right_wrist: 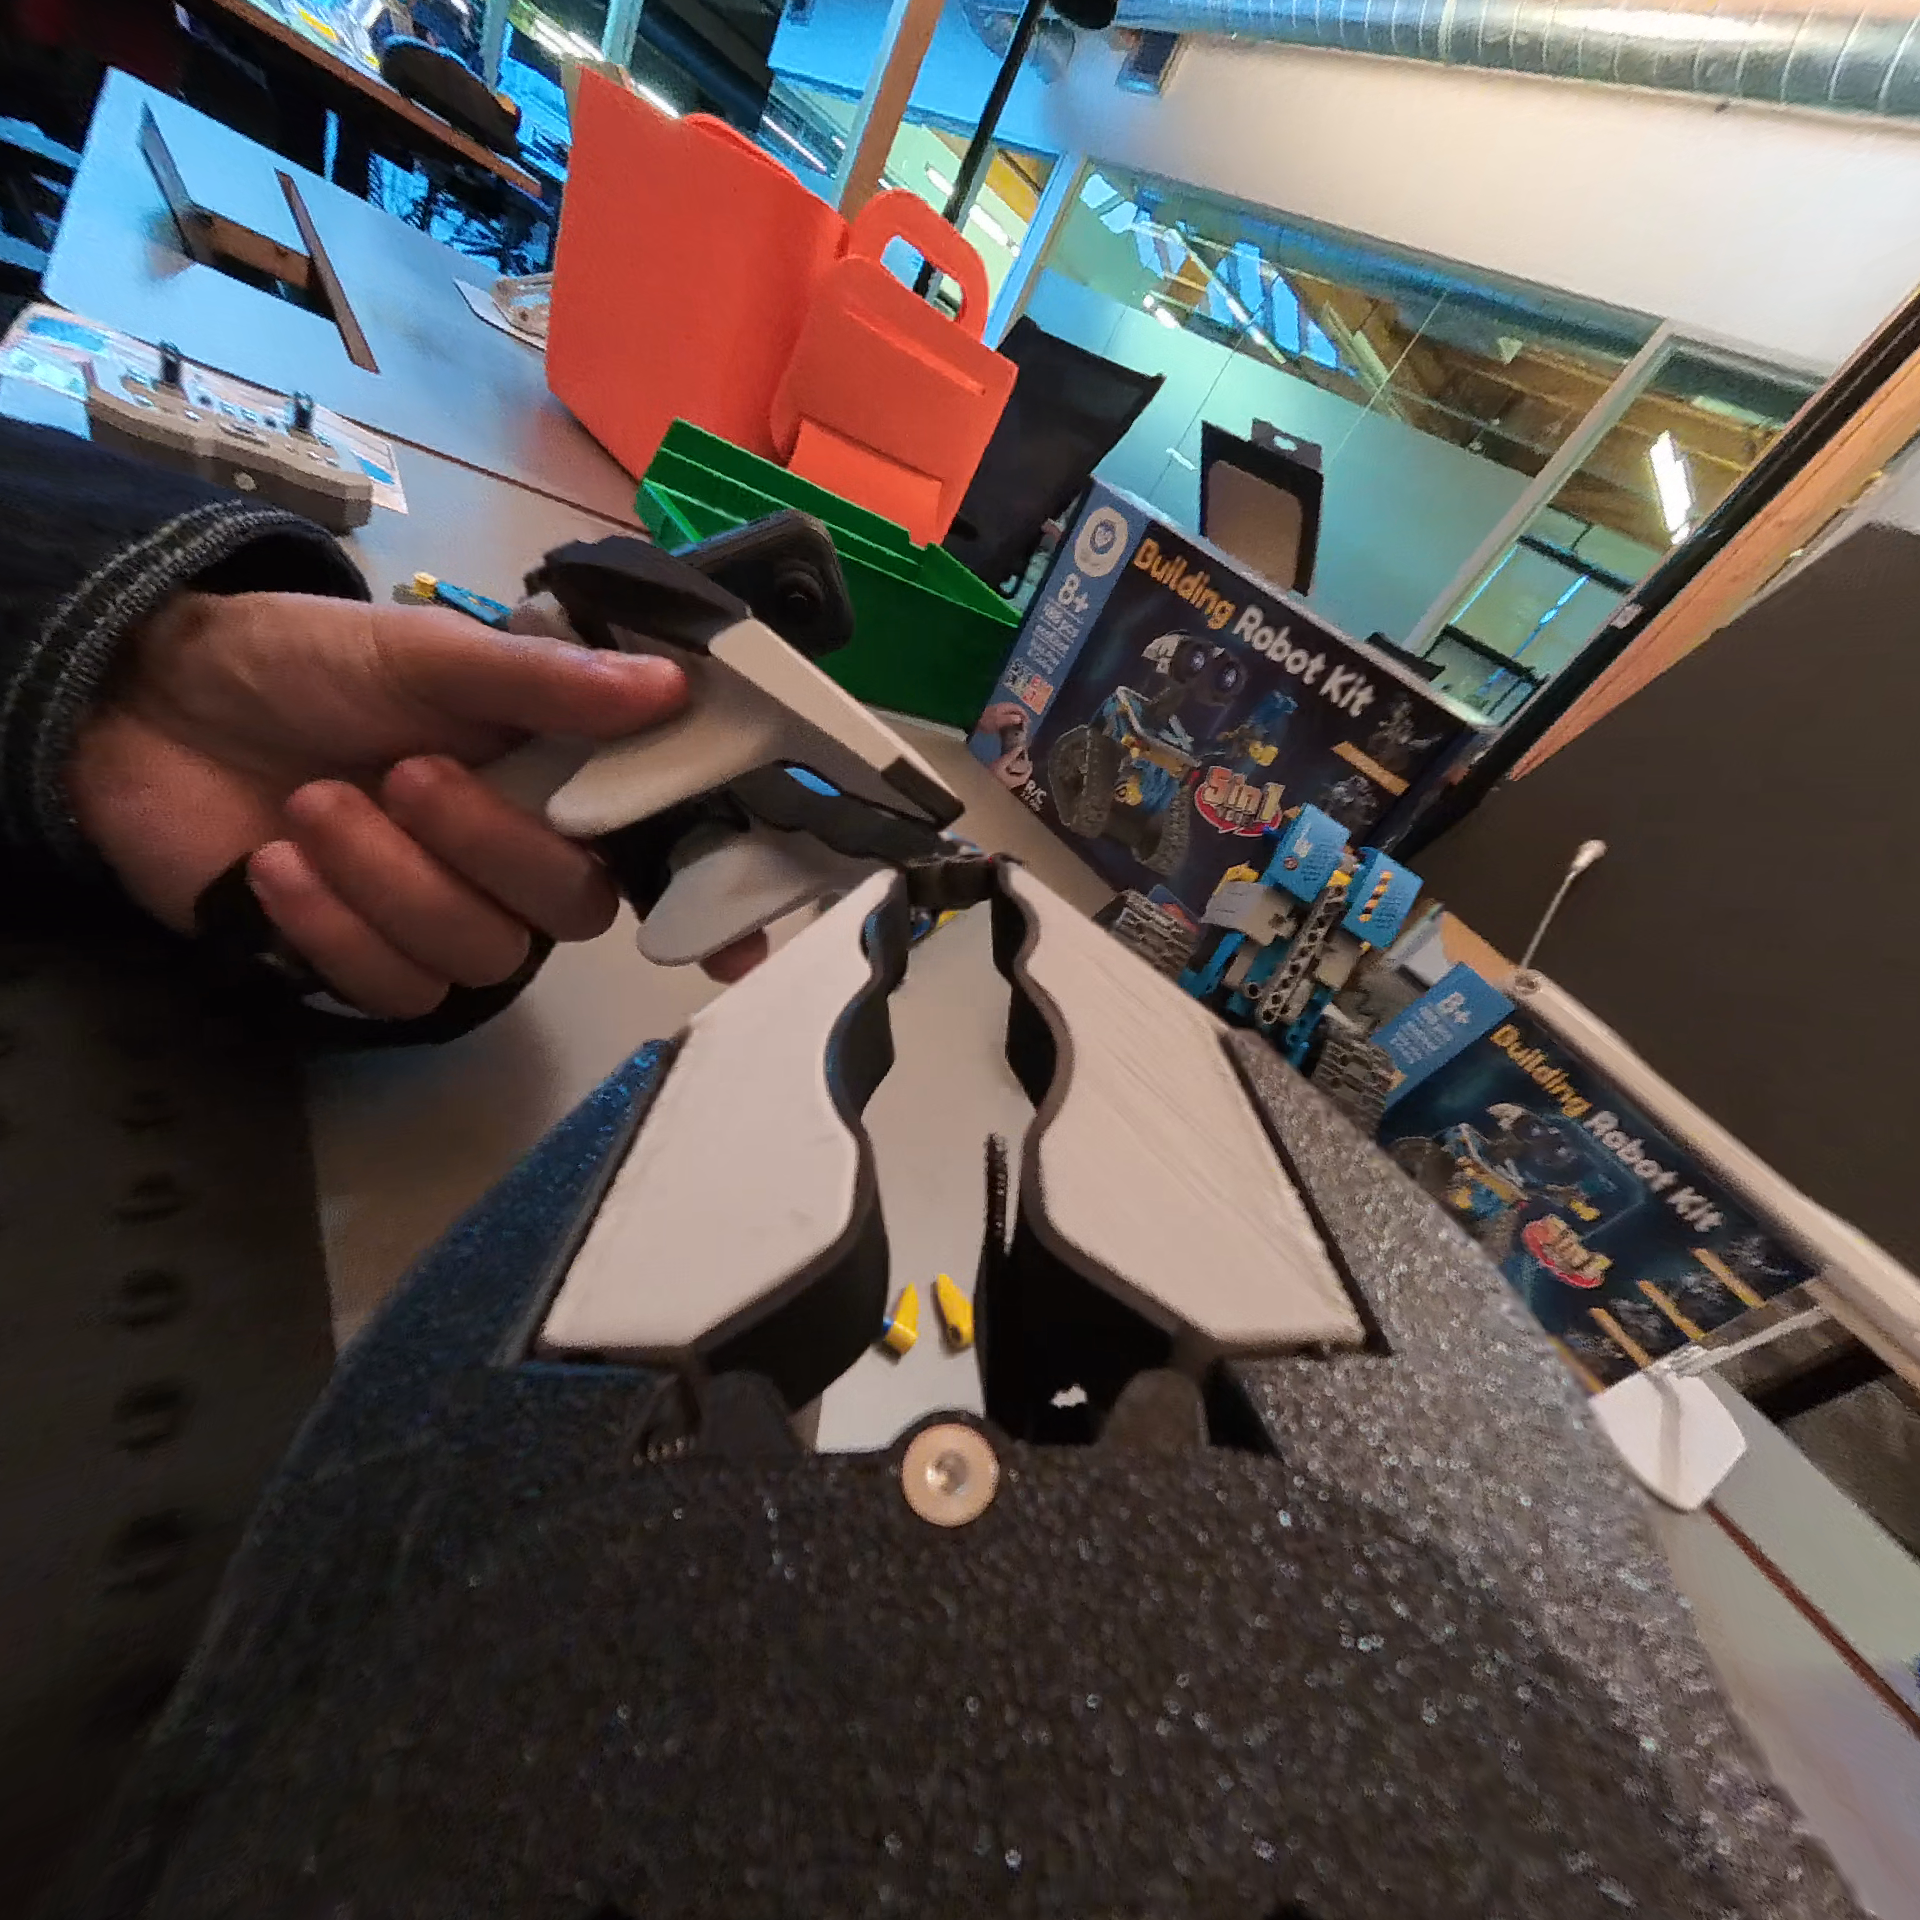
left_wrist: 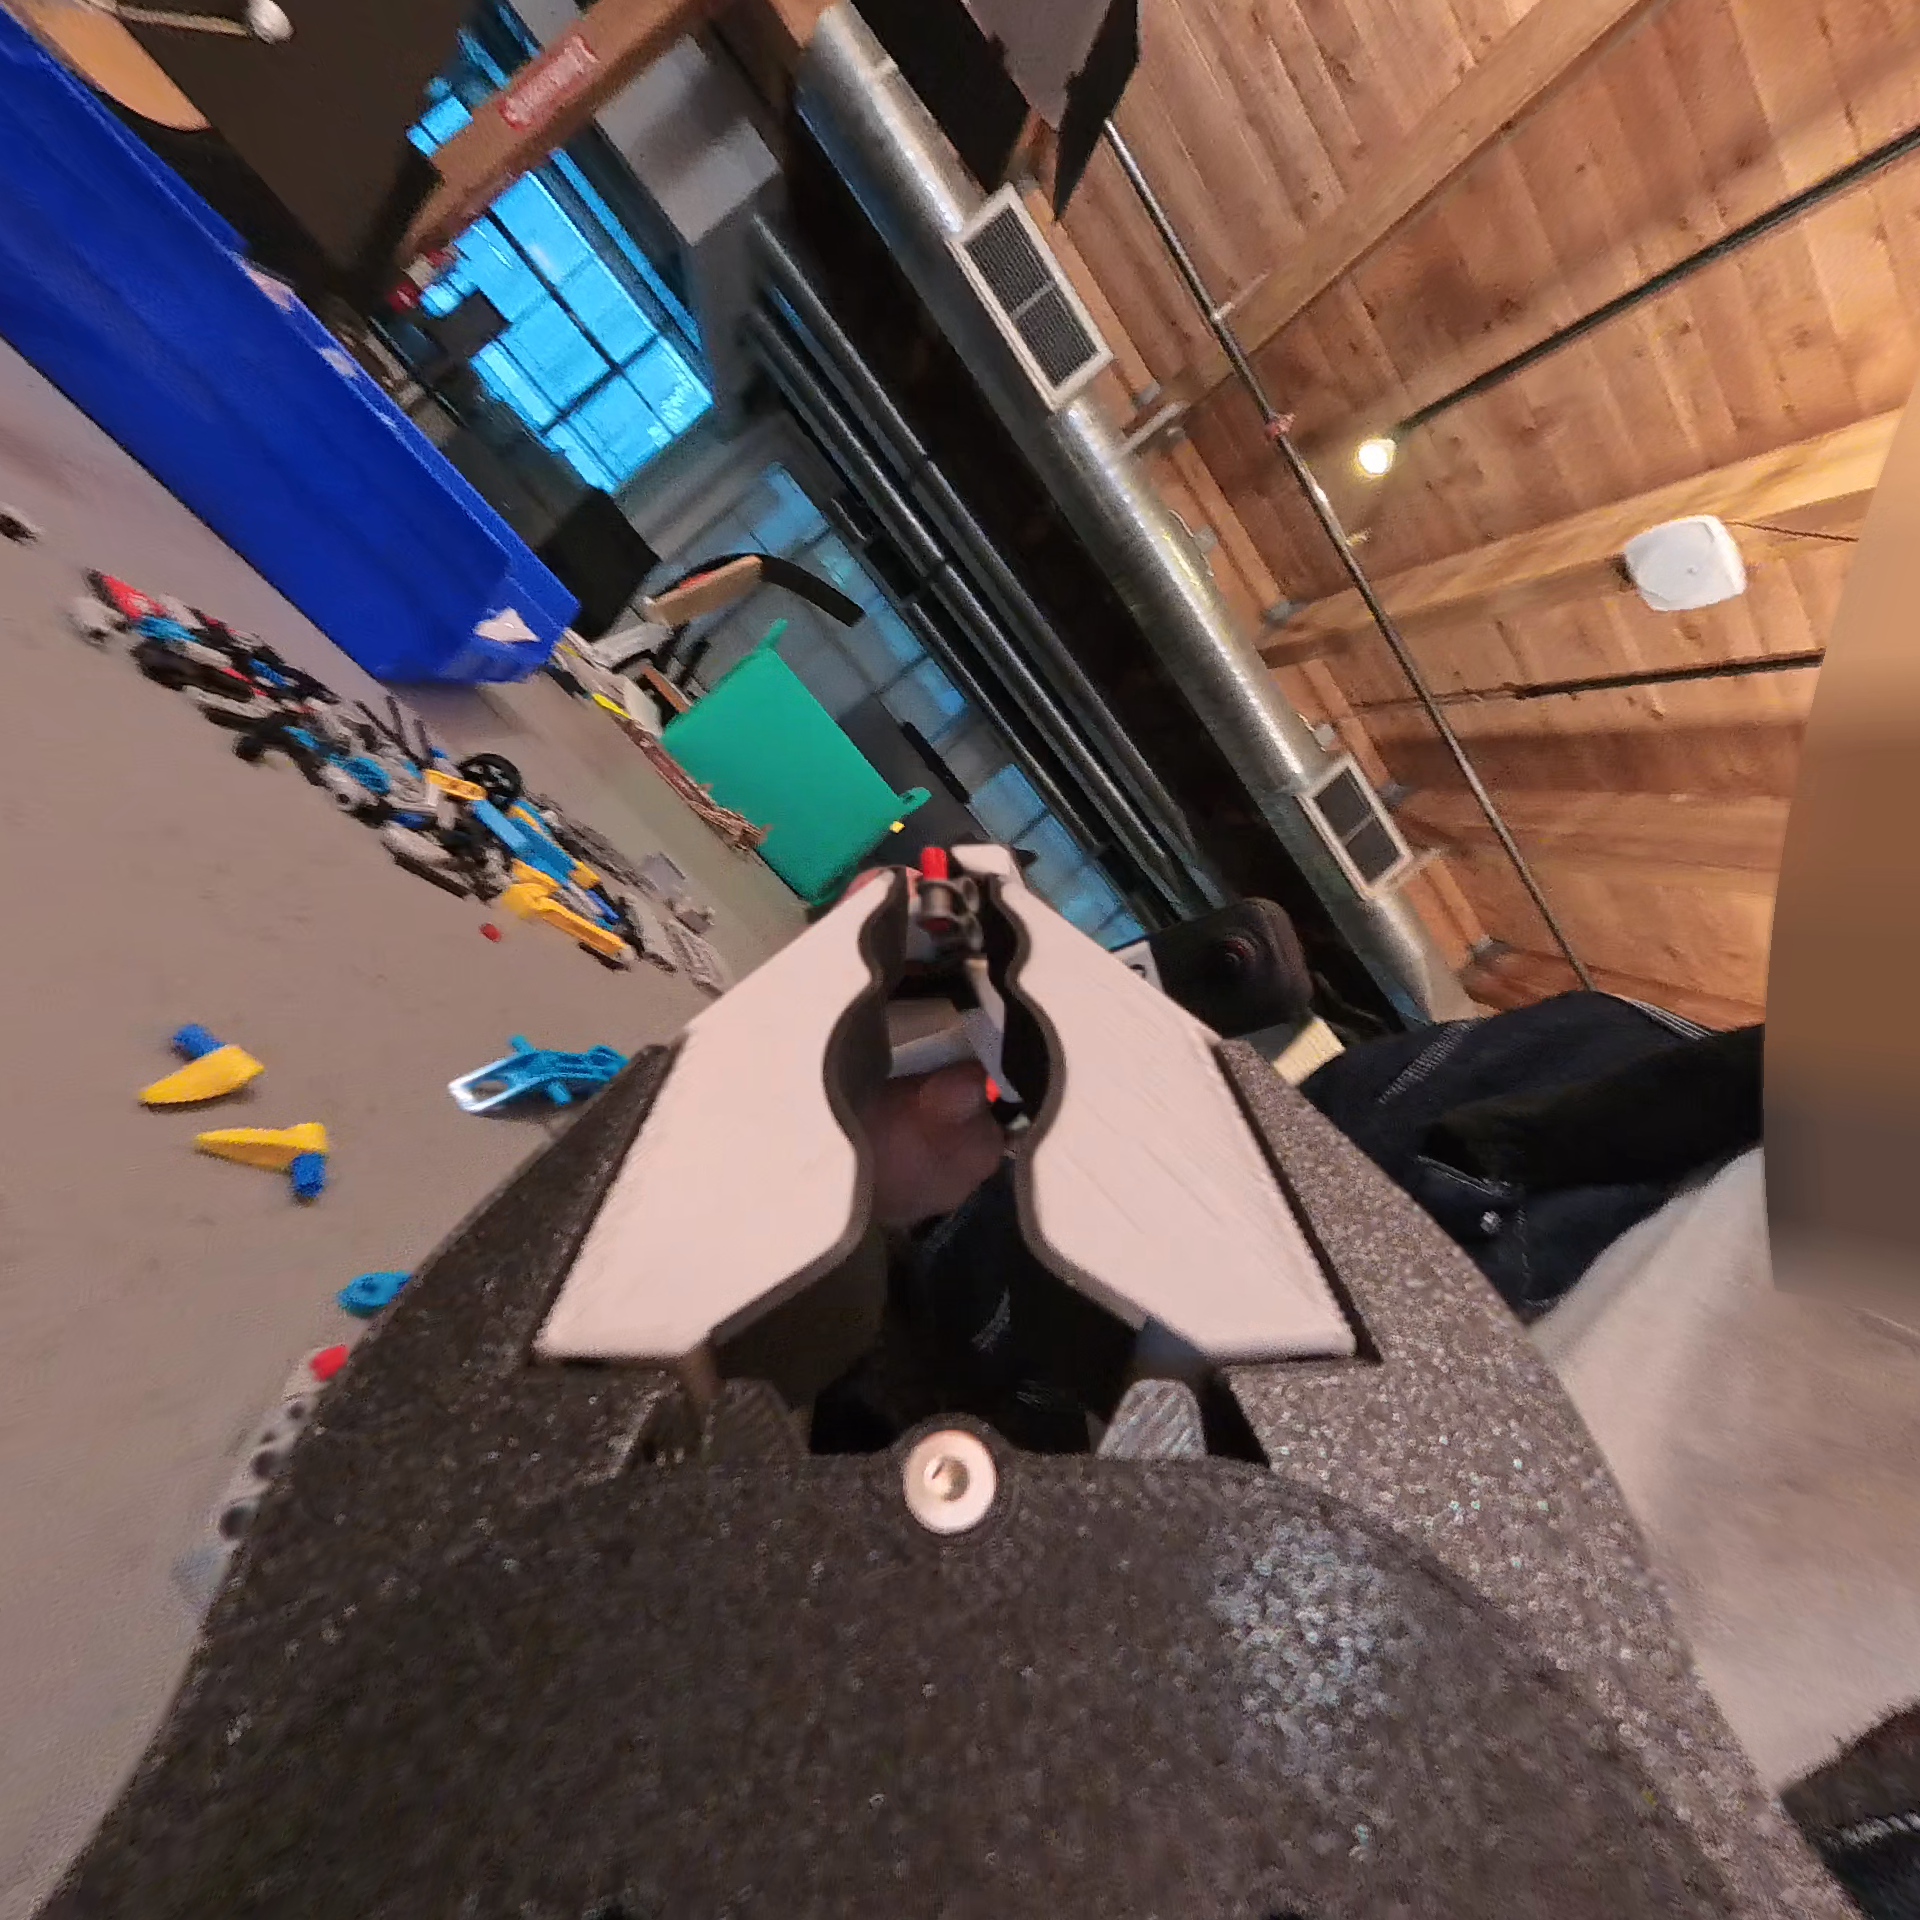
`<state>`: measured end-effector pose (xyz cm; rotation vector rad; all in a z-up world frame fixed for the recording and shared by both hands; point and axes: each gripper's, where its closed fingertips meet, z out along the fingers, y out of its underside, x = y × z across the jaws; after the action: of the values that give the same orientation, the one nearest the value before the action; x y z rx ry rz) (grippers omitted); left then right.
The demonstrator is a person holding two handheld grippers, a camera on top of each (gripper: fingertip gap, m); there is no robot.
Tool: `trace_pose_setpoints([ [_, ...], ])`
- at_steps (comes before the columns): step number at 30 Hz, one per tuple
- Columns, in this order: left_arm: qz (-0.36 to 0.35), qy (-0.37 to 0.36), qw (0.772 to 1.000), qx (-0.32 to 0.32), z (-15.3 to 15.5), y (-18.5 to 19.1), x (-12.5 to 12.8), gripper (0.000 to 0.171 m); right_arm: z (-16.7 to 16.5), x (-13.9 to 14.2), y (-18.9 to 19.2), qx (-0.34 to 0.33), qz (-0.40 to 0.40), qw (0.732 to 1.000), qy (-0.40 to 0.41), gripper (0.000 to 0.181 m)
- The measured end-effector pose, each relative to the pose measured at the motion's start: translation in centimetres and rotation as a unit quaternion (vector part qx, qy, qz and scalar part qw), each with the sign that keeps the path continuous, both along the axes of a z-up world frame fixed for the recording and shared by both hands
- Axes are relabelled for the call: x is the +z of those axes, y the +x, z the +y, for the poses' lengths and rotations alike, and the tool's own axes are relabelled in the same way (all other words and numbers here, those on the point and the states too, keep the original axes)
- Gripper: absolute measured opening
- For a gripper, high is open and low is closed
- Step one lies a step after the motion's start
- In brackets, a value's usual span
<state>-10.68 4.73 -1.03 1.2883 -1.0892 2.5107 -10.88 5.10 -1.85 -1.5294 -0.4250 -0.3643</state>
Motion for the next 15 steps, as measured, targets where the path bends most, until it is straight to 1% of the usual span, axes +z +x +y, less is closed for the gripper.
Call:
trace_pose_setpoints([
  [3,0.001,-0.020,0.999,-0.029,-0.5,-0.3,0.2,0.014,-0.1,0.3,-0.2,-0.002,-0.017,1.000,0.014,0.014],
  [4,0.001,-0.024,0.999,-0.031,-0.5,-0.3,0.2,0.007,-0.2,0.5,-0.3,0.003,-0.016,1.000,0.017,0.014],
  [7,0.000,-0.023,0.999,-0.022,-0.4,-0.3,0.2,0.005,-0.1,0.3,-0.2,0.000,-0.014,1.000,0.015,0.014],
  [9,-0.008,0.003,1.000,-0.009,-0.2,-0.3,0.2,0.004,-0.2,0.3,-0.4,0.009,0.020,1.000,0.016,0.013],
  [10,-0.012,0.038,0.999,0.015,0.2,-0.3,0.0,0.004,-0.4,0.2,-0.2,0.019,0.050,0.998,0.012,0.013],
  [11,-0.018,0.084,0.996,0.040,0.5,-0.2,-0.2,0.004,-0.6,0.3,-0.1,0.038,0.098,0.994,0.008,0.019],
  [12,-0.029,0.134,0.989,0.054,0.6,-0.3,-0.3,0.004,-0.8,0.5,0.1,0.068,0.161,0.985,0.004,0.029],
  [13,-0.045,0.183,0.980,0.062,0.4,-0.6,-0.3,0.004,-1.1,0.6,0.3,0.102,0.229,0.968,-0.009,0.038],
  [14,-0.061,0.232,0.969,0.065,0.0,-0.9,-0.5,0.004,-1.3,0.5,0.4,0.140,0.293,0.945,-0.025,0.036],
  [15,-0.075,0.270,0.958,0.059,-0.7,-1.1,-0.7,0.004,-1.7,0.6,-0.2,0.192,0.341,0.919,-0.042,0.033],
])
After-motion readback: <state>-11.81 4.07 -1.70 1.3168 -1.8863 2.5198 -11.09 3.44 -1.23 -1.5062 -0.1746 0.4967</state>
